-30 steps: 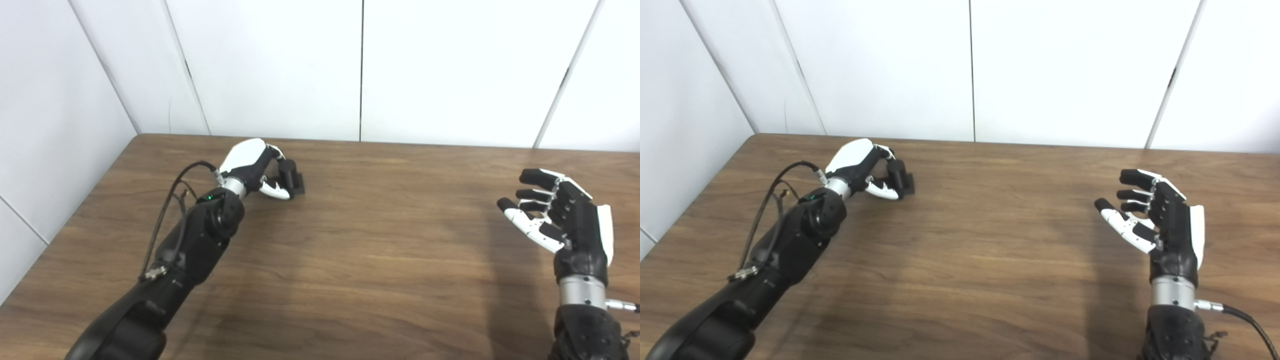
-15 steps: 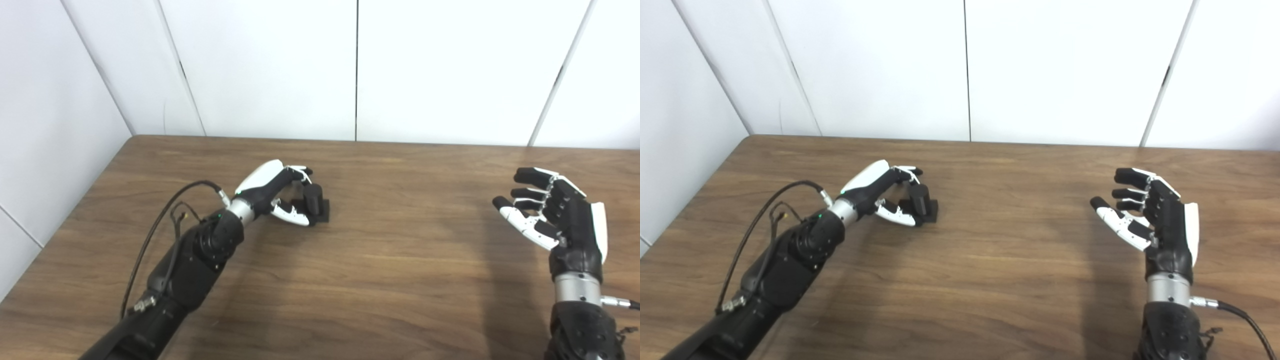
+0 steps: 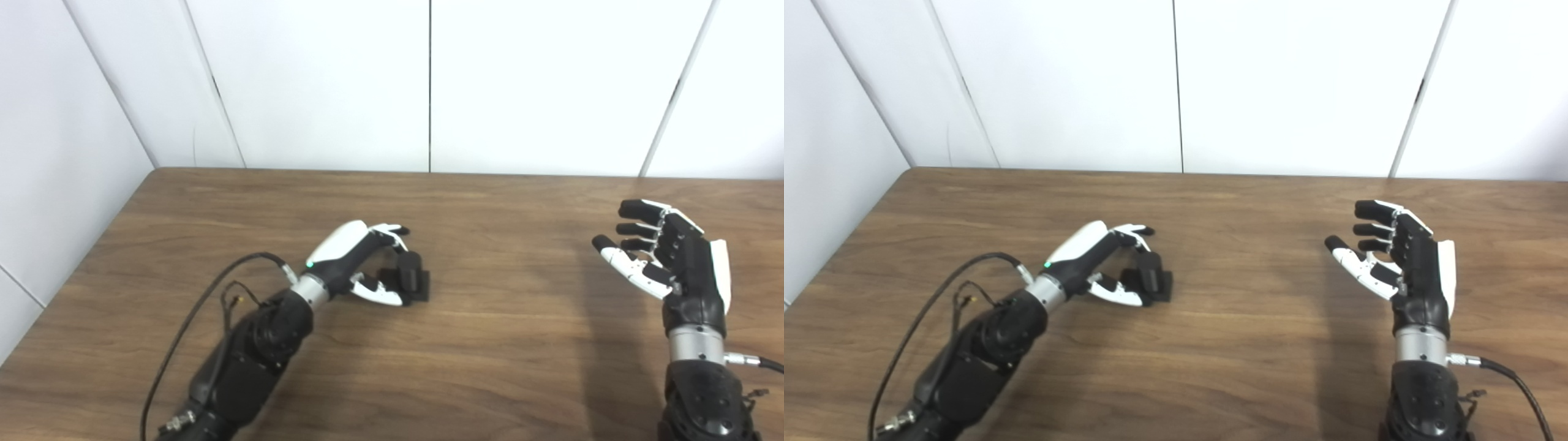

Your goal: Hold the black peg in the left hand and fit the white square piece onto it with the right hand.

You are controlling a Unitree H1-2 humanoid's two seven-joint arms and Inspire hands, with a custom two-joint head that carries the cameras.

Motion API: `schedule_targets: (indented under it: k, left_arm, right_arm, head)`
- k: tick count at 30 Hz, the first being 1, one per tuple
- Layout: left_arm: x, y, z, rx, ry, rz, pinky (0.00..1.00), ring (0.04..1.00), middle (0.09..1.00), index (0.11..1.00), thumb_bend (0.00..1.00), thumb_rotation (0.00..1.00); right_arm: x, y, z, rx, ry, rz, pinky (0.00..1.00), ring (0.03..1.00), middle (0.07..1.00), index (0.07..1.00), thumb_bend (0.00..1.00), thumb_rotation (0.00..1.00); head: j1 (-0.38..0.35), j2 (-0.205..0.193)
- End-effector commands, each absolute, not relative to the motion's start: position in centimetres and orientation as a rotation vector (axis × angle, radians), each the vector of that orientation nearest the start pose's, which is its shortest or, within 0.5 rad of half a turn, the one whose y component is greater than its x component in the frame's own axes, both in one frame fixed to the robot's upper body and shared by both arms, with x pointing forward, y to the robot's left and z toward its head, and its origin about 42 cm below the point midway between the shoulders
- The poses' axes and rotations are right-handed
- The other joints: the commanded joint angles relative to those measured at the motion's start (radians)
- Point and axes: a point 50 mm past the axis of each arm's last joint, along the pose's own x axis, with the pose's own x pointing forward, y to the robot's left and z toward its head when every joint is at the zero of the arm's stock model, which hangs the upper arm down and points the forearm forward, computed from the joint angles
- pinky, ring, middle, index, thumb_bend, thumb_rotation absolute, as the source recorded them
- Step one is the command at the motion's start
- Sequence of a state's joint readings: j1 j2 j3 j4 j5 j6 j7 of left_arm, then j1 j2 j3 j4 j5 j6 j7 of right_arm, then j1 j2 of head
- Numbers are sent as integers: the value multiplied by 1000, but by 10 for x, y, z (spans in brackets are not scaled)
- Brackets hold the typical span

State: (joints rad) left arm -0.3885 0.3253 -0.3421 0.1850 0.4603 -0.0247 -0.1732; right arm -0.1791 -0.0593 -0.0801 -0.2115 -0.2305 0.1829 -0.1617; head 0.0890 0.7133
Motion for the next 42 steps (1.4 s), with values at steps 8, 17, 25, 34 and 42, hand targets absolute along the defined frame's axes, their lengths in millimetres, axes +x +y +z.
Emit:
schedule_targets:
  k: [8,17,25,34,42]
  left_arm:
    - [370,168,143,879,-224,-557,915,961,920,492,521,76]
    - [362,148,141,862,-279,-603,893,957,917,491,520,79]
    - [349,140,133,836,-298,-627,881,950,910,491,519,79]
    - [344,151,133,858,-303,-611,897,955,914,492,521,77]
    - [344,155,133,872,-296,-615,884,956,916,493,521,77]
  right_arm:
    - [332,-243,226,-238,-324,-260,564,629,689,650,552,100]
    - [332,-244,228,-242,-331,-258,555,618,684,649,560,103]
    - [334,-244,231,-247,-335,-266,558,631,677,638,562,117]
    - [332,-249,239,-262,-349,-292,573,650,685,647,566,148]
    - [333,-273,258,-291,-371,-325,578,635,687,647,570,166]
  head:
    - [-7,7]
    - [-42,19]
    - [-59,26]
    - [-243,24]
    - [-270,28]
